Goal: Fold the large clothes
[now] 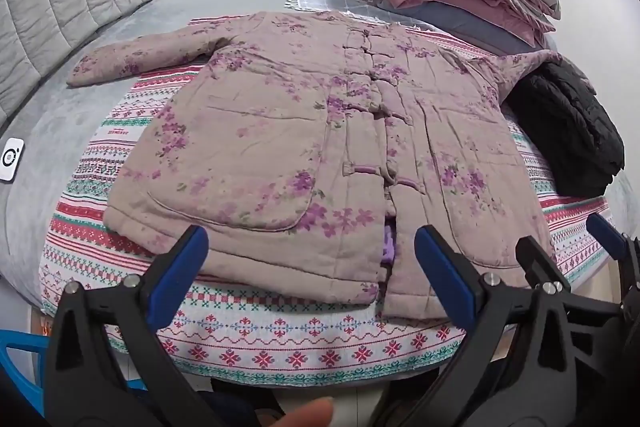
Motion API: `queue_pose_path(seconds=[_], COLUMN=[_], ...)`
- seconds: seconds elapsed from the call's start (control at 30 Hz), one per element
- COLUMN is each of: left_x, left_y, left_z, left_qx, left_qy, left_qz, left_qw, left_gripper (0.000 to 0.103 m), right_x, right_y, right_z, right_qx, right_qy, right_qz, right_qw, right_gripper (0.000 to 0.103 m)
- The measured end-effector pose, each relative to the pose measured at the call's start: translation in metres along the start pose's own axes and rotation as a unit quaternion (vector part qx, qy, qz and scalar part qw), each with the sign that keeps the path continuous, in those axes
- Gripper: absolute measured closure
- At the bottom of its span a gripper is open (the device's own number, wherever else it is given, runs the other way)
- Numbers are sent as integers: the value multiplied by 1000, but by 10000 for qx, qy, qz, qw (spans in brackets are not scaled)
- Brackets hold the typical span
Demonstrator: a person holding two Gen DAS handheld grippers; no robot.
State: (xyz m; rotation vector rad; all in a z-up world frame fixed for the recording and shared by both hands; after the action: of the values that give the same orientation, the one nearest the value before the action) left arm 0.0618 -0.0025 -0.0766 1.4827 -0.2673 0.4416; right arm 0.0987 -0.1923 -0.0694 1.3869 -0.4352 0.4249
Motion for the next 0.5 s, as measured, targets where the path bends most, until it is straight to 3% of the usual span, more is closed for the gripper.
queue_pose_path(seconds=[0.1, 0.5], left_x=[6, 8], left_y=[-1, 5], left_z=[12, -4], left_qx=[78, 241], left_qy=[-89, -139], left_qz=[83, 173], left_qw=[9999, 9995], left_gripper=[1, 1], right_x=[1, 0], right_y=[1, 4], right_z=[-1, 3], right_qx=[-16, 4], right_qy=[3, 19], right_qz=[41, 83], right_qw=[10000, 10000], right_gripper=[0, 0])
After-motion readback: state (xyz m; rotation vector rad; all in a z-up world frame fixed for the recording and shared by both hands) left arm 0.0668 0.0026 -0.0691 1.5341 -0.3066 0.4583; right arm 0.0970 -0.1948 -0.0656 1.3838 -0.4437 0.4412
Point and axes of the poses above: each gripper's, at about its wrist camera, not at the fingertips, and y roughly against the way its jaws point, z to its right, x to its top, the point moved 10 cm from there along -y, roughly the way its jaws point, and after that the axes turned 14 degrees about -z, right-handed, at the moved point
